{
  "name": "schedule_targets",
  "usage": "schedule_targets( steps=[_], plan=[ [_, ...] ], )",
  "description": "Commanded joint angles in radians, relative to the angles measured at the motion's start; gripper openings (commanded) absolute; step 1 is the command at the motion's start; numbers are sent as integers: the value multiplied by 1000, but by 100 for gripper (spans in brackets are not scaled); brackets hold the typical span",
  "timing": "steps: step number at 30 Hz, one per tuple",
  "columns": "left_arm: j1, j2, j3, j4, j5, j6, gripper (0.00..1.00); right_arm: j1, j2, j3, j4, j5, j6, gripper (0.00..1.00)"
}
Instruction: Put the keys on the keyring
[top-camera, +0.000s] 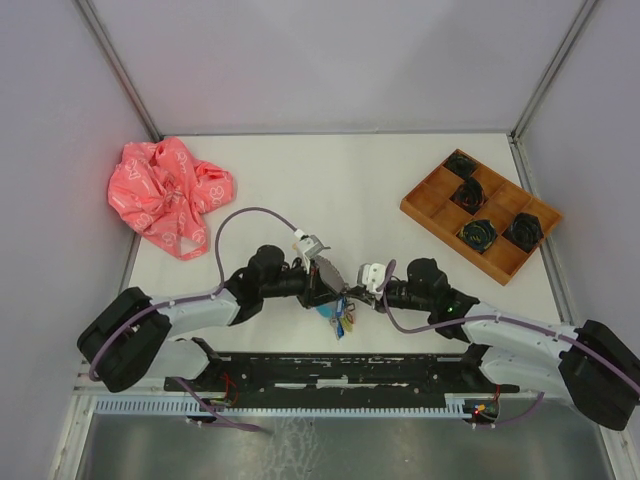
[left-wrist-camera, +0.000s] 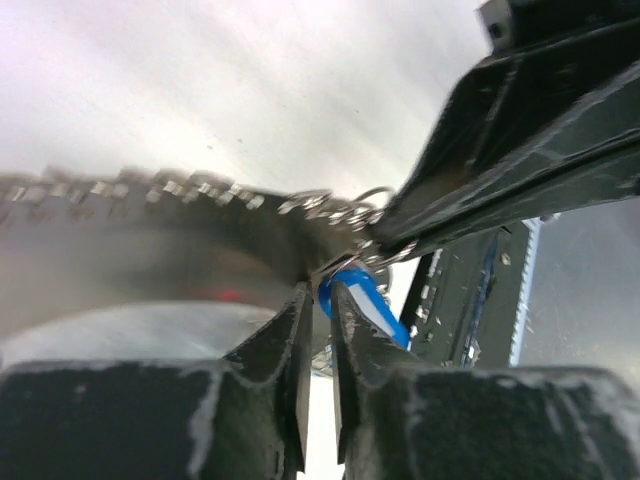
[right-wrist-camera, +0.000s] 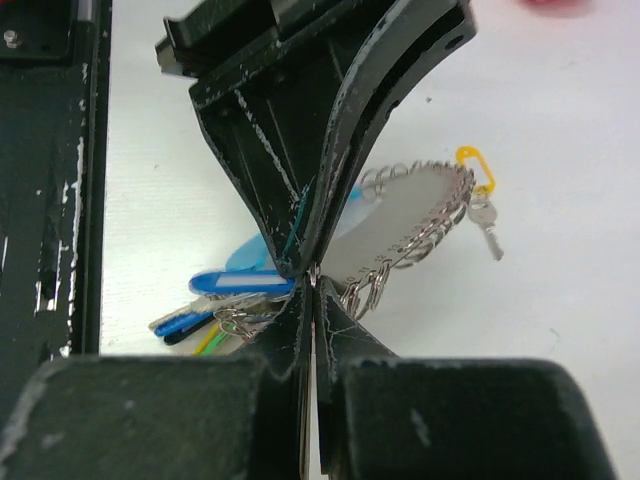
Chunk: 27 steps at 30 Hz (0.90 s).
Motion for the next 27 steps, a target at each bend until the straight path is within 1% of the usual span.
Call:
schedule_targets(
  steps=[1, 6, 14, 17, 21, 27],
  plan=[
    [3, -45, -31, -64, -141, 5, 23, 0, -92, 47, 105, 30, 15, 1],
    [3, -157, -62, -98, -244, 6, 39, 0, -106, 79, 30, 90, 18, 1],
    [4, -400, -141, -147, -438, -31, 67, 0, -105, 137, -91, 198, 35, 1],
    [4, -470, -170, -160, -472, -32, 75, 0, -104, 162, -140, 224, 38, 1],
    [6, -510, -194, -157, -504, -48, 80, 0, -75, 187, -177, 232, 81, 1],
    [6, -489, -200, -160, -521, -77, 83, 0, 23, 222, -252, 257, 163, 1]
  ],
)
